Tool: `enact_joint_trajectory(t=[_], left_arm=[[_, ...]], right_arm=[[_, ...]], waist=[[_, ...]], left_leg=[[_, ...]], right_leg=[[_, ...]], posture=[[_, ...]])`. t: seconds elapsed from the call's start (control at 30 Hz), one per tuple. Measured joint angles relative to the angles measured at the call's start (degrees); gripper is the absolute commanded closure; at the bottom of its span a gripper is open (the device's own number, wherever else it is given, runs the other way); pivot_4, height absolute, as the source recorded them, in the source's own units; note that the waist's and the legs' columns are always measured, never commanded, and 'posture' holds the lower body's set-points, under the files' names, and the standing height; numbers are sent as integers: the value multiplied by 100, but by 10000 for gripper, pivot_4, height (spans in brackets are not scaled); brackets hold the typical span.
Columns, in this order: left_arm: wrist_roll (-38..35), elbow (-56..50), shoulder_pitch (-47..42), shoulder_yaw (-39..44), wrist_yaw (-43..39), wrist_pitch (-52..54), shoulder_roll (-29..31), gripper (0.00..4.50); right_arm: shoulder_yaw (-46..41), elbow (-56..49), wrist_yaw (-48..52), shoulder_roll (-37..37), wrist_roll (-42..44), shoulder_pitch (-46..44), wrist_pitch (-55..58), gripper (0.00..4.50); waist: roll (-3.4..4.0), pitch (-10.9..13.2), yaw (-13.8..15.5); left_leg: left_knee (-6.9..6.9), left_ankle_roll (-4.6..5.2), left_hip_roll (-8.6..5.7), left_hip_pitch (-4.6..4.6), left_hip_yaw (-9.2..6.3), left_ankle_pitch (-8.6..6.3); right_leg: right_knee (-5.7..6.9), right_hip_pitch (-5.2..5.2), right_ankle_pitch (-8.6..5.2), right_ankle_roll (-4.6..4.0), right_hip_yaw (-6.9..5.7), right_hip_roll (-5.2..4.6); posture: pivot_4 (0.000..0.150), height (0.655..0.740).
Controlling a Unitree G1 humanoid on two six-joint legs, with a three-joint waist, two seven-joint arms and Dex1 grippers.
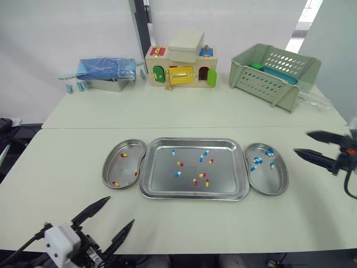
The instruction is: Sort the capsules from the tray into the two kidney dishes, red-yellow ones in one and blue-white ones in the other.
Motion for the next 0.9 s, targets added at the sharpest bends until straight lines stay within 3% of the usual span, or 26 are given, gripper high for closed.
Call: enact_joint_trajectory(t=[0.17,0.3,0.53,0.7,0.9], left_arm=[[-11,87,-151,-87,-139,-98,87,0],[-13,194,-83,-74,-241,-216,74,0],[23,218,200,-99,-221,-381,-45,0],[94,209,256,-150,-176,-466,-120,0],[152,174,312,-249,-75,-512,-192,0]], right_arm=[[1872,-238,324,422,-234,-1674,579,317],[2721,-61,138,1201,-701,-2550,689,317],[3722,195,-86,2522,-1329,-3084,573,317],[4212,1224,-629,3483,-2090,-3575,425,317],[4575,1490,-645,3900,-2558,-3592,19,317]], waist=[[-13,7,41],[-14,7,45],[-14,7,29],[-13,7,-14],[-13,7,-14]], left_leg=[[2,-1,-5,-15,-3,0],[0,-1,-4,-18,-4,1],[1,-1,-4,-17,-7,1],[0,-2,-4,-13,-8,1],[-1,-3,-5,-20,-9,1]], right_leg=[[-7,-9,0,1,-2,-5],[-4,-17,0,1,-2,-5],[1,-20,0,1,-2,-5],[9,-24,1,0,-1,-4],[4,-32,1,0,-1,-5]], posture=[[1500,7400],[1500,7400],[1500,7400],[1500,7400],[1500,7400]])
